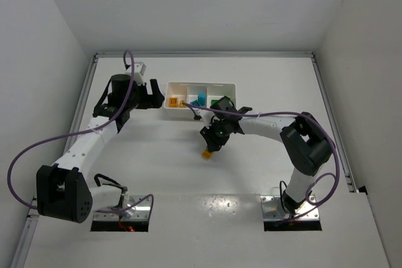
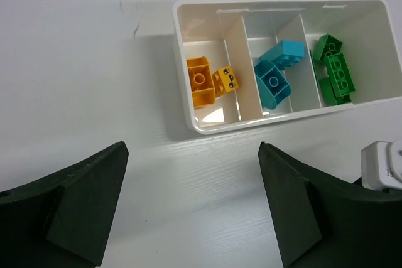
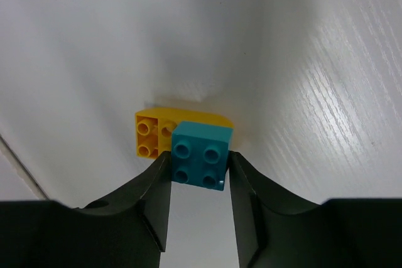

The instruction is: Sort the legos into containers by color

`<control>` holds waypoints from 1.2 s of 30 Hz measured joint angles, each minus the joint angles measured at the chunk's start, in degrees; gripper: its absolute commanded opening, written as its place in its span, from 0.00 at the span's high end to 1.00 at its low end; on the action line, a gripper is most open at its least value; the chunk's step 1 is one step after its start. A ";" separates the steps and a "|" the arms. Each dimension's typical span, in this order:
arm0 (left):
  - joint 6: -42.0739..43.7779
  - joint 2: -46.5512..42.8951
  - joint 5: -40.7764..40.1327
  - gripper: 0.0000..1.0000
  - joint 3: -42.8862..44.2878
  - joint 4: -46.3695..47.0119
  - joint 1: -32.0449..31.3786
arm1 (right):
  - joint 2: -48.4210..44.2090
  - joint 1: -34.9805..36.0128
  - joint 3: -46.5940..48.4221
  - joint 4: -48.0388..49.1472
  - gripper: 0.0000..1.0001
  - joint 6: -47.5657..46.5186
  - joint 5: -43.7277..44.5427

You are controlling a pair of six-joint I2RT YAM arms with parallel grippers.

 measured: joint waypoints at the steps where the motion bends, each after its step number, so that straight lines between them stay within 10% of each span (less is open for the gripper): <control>1: 0.00 0.11 -0.02 0.09 0.00 0.00 0.09 | 0.00 0.09 -0.04 -0.02 0.68 -0.09 0.04; 6: 0.00 0.28 0.26 0.09 0.00 0.00 0.15 | 0.00 0.28 -0.07 0.26 0.98 -0.48 0.09; 22: 1.51 0.07 45.07 0.10 -4.26 4.13 4.52 | -0.61 -12.20 9.35 15.15 1.00 24.96 -28.39; 36: 12.20 -6.95 38.18 0.14 -5.44 5.14 -4.00 | 1.31 -14.34 7.80 32.74 1.00 52.70 -39.82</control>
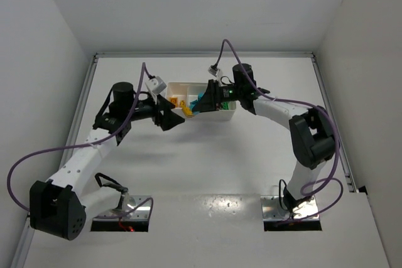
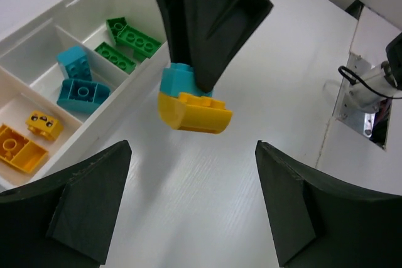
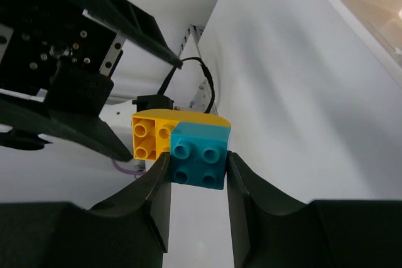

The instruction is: Sort the legos into containers by color

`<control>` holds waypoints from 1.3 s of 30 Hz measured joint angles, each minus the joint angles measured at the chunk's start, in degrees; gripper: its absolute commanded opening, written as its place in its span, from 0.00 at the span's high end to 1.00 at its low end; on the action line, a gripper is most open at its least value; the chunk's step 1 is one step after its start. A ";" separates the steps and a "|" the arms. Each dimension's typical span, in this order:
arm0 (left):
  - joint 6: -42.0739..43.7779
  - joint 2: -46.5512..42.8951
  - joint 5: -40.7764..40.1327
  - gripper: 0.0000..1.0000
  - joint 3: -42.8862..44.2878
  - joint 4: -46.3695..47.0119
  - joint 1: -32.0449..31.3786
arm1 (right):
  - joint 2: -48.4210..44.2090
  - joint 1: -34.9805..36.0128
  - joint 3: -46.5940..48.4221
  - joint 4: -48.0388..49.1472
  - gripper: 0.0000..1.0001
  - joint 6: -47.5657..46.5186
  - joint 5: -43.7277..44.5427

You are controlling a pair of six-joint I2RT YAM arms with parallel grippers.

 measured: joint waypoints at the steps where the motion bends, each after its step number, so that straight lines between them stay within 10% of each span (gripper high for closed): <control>1: 0.96 -0.37 -0.37 0.14 -0.17 0.15 -0.94 | 0.15 -0.04 0.00 0.39 1.00 0.68 -0.31; 18: 9.11 2.36 -9.97 0.40 -0.31 0.22 -8.50 | 1.27 -0.09 0.00 2.29 1.00 3.50 -2.91; 31: 7.45 2.84 -11.02 0.28 -0.22 2.19 -8.74 | 1.77 0.20 0.28 2.93 1.00 3.72 -3.26; 39: 6.25 3.85 -12.61 0.52 0.66 3.52 -10.43 | 2.51 0.26 0.59 2.86 1.00 3.82 -2.71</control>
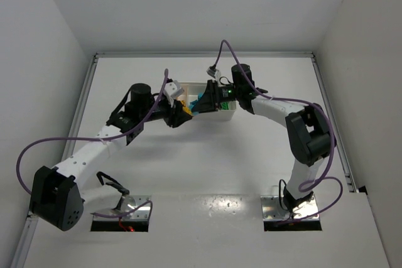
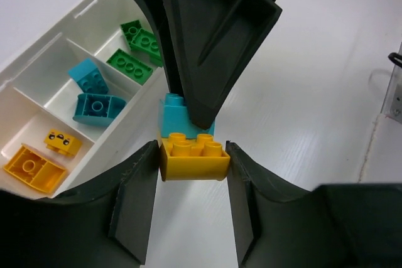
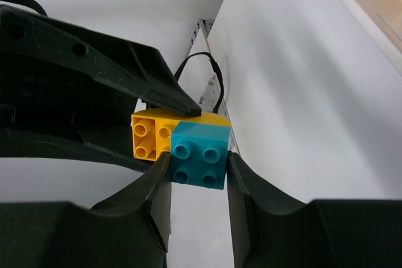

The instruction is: Sort the legos into containers by color

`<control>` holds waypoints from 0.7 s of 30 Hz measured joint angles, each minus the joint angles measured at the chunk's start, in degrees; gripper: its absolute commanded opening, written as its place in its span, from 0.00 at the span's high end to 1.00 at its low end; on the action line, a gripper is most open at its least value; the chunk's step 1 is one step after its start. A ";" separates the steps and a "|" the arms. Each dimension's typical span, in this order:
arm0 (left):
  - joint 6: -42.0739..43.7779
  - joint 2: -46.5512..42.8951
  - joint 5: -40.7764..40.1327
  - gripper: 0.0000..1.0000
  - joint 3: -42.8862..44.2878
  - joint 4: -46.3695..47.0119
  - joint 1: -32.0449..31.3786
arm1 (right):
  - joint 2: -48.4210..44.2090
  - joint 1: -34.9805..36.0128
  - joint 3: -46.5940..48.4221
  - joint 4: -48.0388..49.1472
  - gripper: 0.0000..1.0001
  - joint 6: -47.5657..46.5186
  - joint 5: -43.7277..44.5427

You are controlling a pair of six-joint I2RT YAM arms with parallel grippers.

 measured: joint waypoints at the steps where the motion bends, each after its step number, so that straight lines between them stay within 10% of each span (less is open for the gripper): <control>1: 0.02 0.22 -0.28 0.59 0.07 0.07 -0.37 | 0.00 0.00 0.02 -0.09 1.00 0.00 0.11; 9: 1.16 0.92 -2.16 0.98 0.15 0.48 -0.96 | 0.39 -0.35 0.04 -1.27 1.00 1.40 1.40; 21: 1.29 0.90 -5.86 1.00 0.20 -0.42 -1.09 | 0.39 -5.25 2.95 -1.20 1.00 1.22 4.00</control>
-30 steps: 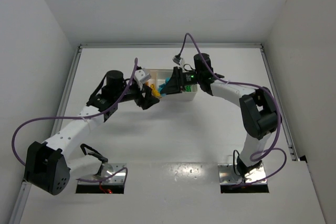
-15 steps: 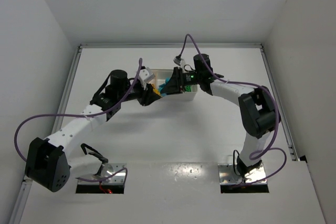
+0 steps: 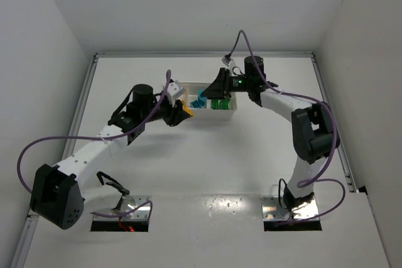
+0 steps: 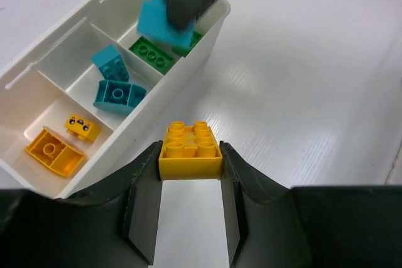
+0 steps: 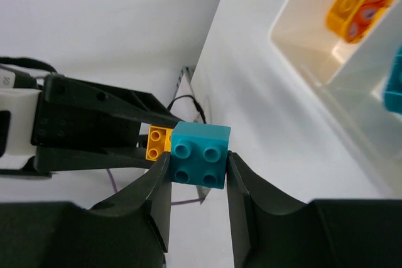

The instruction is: Sort the legos into containers by color

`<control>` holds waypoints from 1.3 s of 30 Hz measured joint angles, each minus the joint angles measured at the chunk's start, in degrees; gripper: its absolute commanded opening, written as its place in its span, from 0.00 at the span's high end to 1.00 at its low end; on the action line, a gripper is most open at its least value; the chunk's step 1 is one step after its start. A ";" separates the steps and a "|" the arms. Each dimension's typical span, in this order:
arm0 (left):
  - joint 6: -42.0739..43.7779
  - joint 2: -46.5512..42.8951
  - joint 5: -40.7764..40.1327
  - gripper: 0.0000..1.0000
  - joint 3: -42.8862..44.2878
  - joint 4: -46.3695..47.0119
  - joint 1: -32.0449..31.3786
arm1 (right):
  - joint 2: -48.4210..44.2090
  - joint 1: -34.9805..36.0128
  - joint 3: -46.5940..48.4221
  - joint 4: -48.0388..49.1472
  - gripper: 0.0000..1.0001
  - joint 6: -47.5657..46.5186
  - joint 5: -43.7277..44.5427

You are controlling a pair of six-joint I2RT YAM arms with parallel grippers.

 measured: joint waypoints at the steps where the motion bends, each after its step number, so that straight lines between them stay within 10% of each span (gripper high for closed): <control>1: 0.02 0.00 -0.28 1.00 -0.11 -0.35 0.00 | 0.00 -0.96 0.09 0.02 1.00 -0.17 0.20; 21: -3.28 10.25 -19.23 1.00 8.41 1.14 -0.42 | 0.17 -5.35 8.04 -21.27 1.00 -29.22 17.44; 39: -8.02 20.61 -22.38 1.00 14.84 1.20 1.20 | 18.01 -0.02 22.21 -25.51 1.00 -36.68 19.67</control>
